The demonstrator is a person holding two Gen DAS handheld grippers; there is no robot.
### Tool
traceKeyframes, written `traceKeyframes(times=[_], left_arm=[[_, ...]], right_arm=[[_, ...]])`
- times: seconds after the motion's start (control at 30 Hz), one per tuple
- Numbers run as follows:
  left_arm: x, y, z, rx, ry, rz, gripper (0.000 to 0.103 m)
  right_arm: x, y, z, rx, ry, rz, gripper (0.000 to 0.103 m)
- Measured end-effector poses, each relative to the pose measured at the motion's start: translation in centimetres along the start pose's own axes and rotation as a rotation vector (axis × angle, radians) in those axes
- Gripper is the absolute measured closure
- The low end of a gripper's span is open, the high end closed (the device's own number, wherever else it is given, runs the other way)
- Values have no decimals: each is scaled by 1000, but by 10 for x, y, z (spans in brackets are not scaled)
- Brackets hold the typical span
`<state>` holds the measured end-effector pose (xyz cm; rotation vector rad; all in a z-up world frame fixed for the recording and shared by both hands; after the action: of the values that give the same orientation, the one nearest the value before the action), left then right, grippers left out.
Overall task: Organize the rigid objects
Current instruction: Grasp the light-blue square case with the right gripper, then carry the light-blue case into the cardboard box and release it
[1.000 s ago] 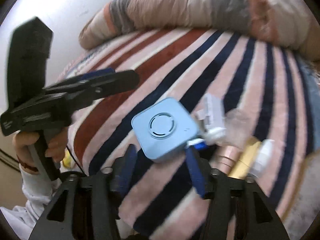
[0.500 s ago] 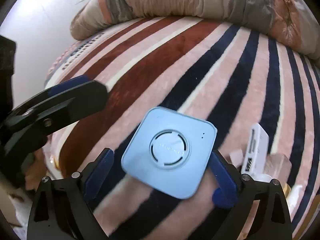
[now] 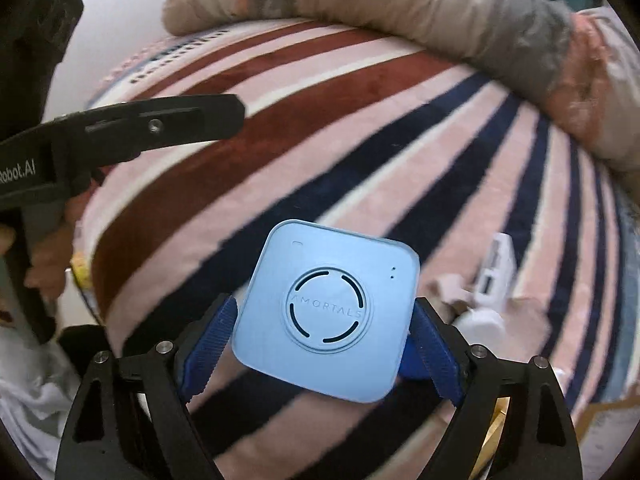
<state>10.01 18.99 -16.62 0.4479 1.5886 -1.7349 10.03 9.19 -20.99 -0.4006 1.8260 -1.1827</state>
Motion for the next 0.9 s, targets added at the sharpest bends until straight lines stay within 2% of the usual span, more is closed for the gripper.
traceKeyframes(times=[0.1, 0.23, 0.3, 0.33, 0.47, 0.53, 0.63, 0.73, 0.83, 0.87, 0.9], left_arm=[[1, 2, 1, -15, 9, -7, 10], [2, 6, 1, -29, 17, -19, 10], [3, 8, 2, -32, 20, -25, 10], [4, 9, 2, -32, 22, -29, 10], [4, 7, 3, -4, 12, -29, 10], [2, 0, 9, 44, 3, -21, 10], [-8, -28, 38, 198, 38, 24, 10], [-18, -63, 78, 387, 60, 65, 10], [-23, -89, 116, 483, 99, 68, 10], [-25, -98, 131, 522, 108, 67, 12], [-27, -105, 142, 560, 113, 60, 19]], right_arm=[[-2, -2, -3, 56, -14, 2, 14], [-2, 8, -6, 82, -23, -29, 12], [-7, 14, -9, 92, -39, -25, 15], [-8, 16, -8, 101, -51, -24, 23], [-5, 6, -9, 99, -68, 9, 23], [-6, -8, -11, 96, -73, 43, 23], [-9, -50, -19, 103, -99, 134, 23], [-13, -109, -25, 107, -115, 281, 23], [-11, -159, -26, 116, -118, 404, 23], [-8, -179, -25, 124, -119, 451, 23], [-6, -190, -24, 127, -122, 475, 23]])
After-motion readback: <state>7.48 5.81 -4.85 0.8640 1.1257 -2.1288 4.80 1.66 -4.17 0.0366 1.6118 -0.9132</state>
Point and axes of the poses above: each gripper's, at about its wrist camera, not at the fingertips, and y roughly the way its jaws point, z to its right, x to its underside, the point moved 8 cm from there along y, roughly the way its jaws point, and after that the axes turned 8 degrees about -x, right-handed, at the moved point
